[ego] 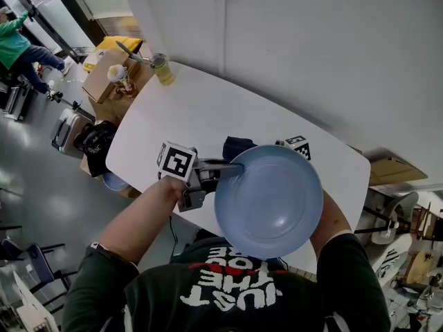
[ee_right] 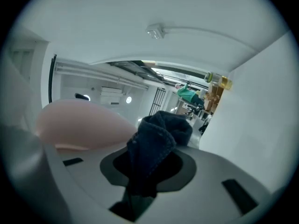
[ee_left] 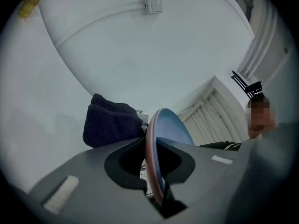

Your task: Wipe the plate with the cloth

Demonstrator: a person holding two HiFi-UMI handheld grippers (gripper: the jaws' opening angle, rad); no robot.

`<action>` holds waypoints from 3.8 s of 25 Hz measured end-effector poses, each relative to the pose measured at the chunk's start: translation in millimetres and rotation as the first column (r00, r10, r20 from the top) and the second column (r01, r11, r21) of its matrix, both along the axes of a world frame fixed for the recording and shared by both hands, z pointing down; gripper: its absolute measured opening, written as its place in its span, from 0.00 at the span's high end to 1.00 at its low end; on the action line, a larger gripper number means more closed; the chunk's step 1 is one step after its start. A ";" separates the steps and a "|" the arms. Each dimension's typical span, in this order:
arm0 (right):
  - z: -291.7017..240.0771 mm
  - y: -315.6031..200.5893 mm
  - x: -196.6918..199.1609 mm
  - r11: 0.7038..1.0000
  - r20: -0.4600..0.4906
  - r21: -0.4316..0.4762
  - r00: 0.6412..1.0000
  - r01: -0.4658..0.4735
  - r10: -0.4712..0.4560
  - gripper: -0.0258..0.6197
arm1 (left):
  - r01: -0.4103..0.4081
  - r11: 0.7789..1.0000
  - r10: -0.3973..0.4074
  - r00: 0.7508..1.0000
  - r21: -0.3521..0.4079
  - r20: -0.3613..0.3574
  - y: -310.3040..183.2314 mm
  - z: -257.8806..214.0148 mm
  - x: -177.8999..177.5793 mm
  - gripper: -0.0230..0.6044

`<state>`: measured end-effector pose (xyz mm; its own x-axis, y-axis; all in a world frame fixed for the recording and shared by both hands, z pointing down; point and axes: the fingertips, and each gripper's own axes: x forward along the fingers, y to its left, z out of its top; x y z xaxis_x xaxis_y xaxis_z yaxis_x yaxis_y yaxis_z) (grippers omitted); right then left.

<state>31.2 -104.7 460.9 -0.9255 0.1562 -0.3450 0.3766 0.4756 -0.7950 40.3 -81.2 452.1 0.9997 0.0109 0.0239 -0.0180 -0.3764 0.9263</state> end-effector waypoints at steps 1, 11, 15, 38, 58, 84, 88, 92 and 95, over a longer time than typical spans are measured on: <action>-0.8 -0.8 -1.4 1.000 0.022 -0.009 1.000 0.000 0.001 0.83 | -0.002 1.000 0.002 1.000 -0.004 0.005 -0.5 0.5 -1.0 0.89; -1.1 -27.4 -4.1 0.984 -0.065 0.152 0.992 -0.095 0.106 0.83 | 0.044 0.999 -0.046 0.995 0.021 0.084 -23.8 8.7 -31.8 0.89; -17.5 -43.4 0.8 0.947 -0.024 0.247 0.976 -0.203 0.216 0.83 | 0.096 0.994 -0.103 0.977 0.045 0.185 -39.8 3.4 -64.9 0.89; -82.4 -62.4 11.3 0.877 -0.550 0.439 0.830 0.197 0.089 0.83 | -0.351 0.754 -0.008 0.840 0.555 0.542 -69.0 -22.1 -61.7 0.89; -80.6 -55.7 -7.2 0.877 -0.617 0.327 0.783 0.351 -0.083 0.83 | -0.064 0.845 -0.201 0.883 0.531 0.425 -101.1 -22.6 -129.2 0.89; -72.4 45.2 39.3 0.892 -0.483 0.451 0.838 -0.010 0.254 0.83 | 0.658 0.711 -0.697 0.707 0.247 0.123 -140.1 -21.9 -165.9 0.88; -63.7 70.6 19.5 0.892 -0.438 0.449 0.859 -0.045 0.264 0.83 | 0.714 0.676 -0.735 0.672 0.185 0.092 -136.6 -19.3 -163.8 0.88; -56.8 88.1 -6.8 0.884 -0.393 0.463 0.878 -0.068 0.274 0.83 | 0.753 0.648 -0.761 0.644 0.115 0.071 -131.9 -17.0 -160.6 0.88; -44.9 96.1 -28.2 0.877 -0.395 0.477 0.878 -0.057 0.272 0.83 | 0.759 0.647 -0.762 0.645 0.072 0.057 -127.7 -16.5 -153.4 0.88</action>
